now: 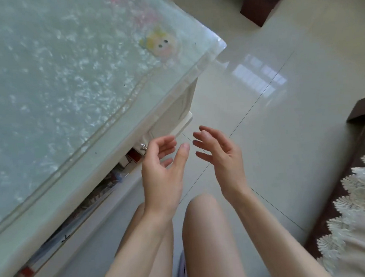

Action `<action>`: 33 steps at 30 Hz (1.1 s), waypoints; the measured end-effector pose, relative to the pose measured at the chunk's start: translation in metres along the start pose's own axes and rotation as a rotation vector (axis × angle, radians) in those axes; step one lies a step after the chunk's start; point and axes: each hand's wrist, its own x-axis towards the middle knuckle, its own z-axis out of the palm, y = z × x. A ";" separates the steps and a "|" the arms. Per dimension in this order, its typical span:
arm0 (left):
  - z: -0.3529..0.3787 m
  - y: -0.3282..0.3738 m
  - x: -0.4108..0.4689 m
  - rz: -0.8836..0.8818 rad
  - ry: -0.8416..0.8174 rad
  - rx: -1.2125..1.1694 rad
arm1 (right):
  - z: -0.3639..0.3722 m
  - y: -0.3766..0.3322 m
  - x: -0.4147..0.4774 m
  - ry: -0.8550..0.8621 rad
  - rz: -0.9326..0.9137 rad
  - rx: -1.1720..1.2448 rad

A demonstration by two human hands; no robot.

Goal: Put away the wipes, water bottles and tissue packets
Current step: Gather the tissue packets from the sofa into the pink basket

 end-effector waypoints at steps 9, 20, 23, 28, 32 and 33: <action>-0.004 0.182 -0.065 -0.058 -0.041 -0.021 | 0.009 -0.182 -0.084 0.031 0.053 0.016; -0.036 0.382 -0.111 0.092 -0.131 -0.019 | 0.038 -0.377 -0.169 -0.011 -0.090 -0.071; -0.059 0.411 -0.119 0.124 -0.075 -0.042 | 0.058 -0.404 -0.184 -0.046 -0.129 -0.096; -0.099 0.435 -0.132 0.147 0.071 -0.081 | 0.101 -0.426 -0.194 -0.219 -0.186 -0.152; -0.129 0.443 -0.152 0.177 0.276 -0.117 | 0.139 -0.433 -0.206 -0.427 -0.184 -0.202; -0.137 0.442 -0.158 0.188 0.334 -0.133 | 0.148 -0.434 -0.211 -0.474 -0.182 -0.221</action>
